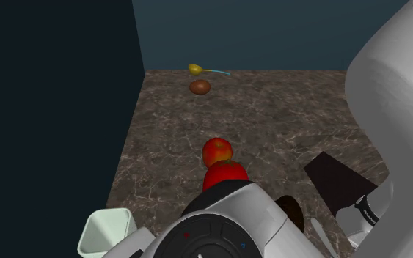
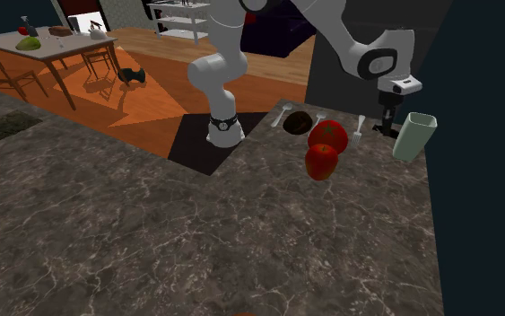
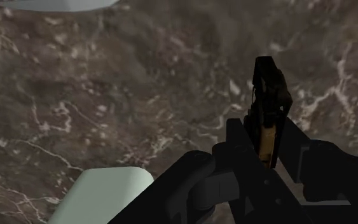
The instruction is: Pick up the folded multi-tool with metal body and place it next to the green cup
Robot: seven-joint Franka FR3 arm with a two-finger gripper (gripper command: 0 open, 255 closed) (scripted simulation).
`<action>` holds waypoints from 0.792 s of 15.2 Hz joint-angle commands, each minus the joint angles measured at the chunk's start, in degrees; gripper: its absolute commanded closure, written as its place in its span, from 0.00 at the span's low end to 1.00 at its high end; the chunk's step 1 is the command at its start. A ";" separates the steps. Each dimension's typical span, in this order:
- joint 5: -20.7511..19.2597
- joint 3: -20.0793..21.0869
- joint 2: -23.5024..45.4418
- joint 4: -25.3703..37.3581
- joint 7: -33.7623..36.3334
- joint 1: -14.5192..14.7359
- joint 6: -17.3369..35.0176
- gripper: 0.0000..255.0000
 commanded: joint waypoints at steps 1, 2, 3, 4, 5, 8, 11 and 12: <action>-0.23 -0.13 0.21 0.04 0.17 0.12 0.17 1.00; -0.23 -0.13 0.21 0.04 0.17 0.12 0.17 1.00; -0.23 -0.13 0.21 0.04 0.17 0.12 0.17 1.00; -0.23 -0.13 0.21 0.04 0.17 0.12 0.17 1.00; -0.23 -0.13 0.21 0.04 0.17 0.12 0.17 1.00; -0.23 -0.13 0.22 0.04 0.17 0.12 0.17 0.00; -0.23 -0.13 0.22 0.04 0.17 0.12 0.17 0.00; -0.23 -0.13 0.21 0.04 0.17 0.12 0.17 0.00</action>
